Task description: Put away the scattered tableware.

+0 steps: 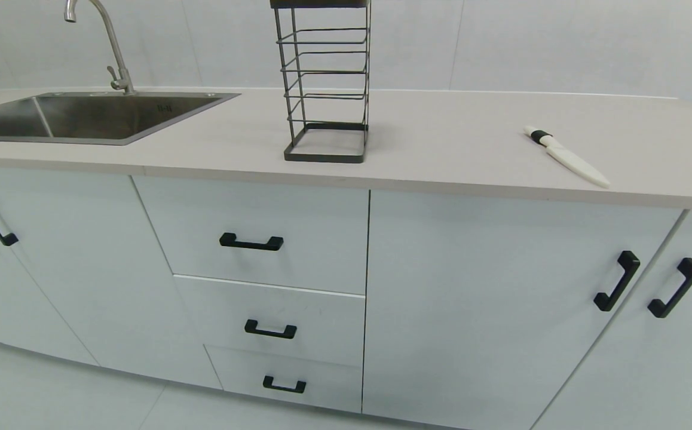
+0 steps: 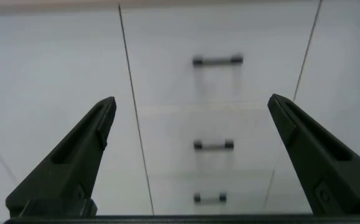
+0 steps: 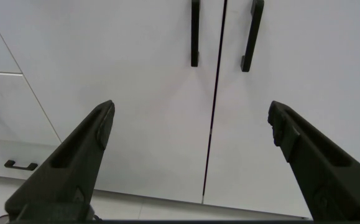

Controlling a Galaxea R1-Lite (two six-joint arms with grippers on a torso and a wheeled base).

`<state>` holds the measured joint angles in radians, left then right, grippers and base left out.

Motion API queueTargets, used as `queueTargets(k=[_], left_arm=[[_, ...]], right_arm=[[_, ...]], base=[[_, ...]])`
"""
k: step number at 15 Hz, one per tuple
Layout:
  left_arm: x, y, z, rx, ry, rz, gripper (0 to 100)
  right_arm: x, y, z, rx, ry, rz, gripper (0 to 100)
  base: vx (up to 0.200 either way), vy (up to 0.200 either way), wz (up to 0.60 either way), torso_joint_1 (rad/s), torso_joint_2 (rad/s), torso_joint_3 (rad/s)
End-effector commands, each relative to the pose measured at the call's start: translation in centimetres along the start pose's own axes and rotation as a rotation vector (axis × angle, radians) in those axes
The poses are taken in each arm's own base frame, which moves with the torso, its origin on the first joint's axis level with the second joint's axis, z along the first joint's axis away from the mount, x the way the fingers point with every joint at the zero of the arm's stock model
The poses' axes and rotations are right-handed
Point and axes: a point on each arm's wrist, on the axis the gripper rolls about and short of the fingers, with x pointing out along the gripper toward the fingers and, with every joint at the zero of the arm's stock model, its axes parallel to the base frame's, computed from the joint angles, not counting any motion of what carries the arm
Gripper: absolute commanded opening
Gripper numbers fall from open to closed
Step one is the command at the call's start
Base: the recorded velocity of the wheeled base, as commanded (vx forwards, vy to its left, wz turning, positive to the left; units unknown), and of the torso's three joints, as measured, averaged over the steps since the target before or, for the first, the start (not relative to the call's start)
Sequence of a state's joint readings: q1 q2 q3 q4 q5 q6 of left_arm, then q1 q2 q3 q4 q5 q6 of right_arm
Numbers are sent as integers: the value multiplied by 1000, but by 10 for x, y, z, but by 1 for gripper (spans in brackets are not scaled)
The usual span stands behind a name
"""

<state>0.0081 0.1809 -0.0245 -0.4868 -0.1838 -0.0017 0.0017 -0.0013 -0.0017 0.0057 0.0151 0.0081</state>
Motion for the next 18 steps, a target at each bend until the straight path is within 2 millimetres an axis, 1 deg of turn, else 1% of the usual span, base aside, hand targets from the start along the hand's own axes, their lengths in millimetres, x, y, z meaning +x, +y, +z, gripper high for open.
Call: queueTargets(k=[1, 2, 3, 4, 5, 6, 16, 18], left_arm=[[-22, -4, -21, 7, 11, -19, 100], [-22, -4, -28, 2, 79, -15, 100], [-23, -3, -37, -7, 170, 25, 100], [-27, -2, -52, -8, 322, 95, 100], [-28, -2, -54, -23, 354, 121, 100], [-27, -2, -53, -19, 329, 116, 100], [-27, -2, -53, -30, 329, 120, 100], [-27, -2, -53, -31, 329, 121, 100]], right_arm=[[0, 0, 0, 0, 2, 0, 100], [0, 0, 0, 0, 2, 0, 100], [0, 0, 0, 0, 2, 0, 100], [0, 0, 0, 0, 2, 0, 100], [0, 0, 0, 0, 2, 0, 100], [0, 0, 0, 0, 2, 0, 100], [0, 0, 0, 1, 2, 0, 100], [0, 0, 0, 0, 2, 0, 100]], base=[[0, 0, 0, 0, 0, 0], [0, 0, 0, 0, 0, 0], [0, 0, 0, 0, 0, 0], [0, 0, 0, 0, 0, 0], [0, 0, 0, 0, 0, 0], [0, 0, 0, 0, 0, 0], [0, 0, 0, 0, 0, 0], [200, 0, 0, 0, 2, 2]])
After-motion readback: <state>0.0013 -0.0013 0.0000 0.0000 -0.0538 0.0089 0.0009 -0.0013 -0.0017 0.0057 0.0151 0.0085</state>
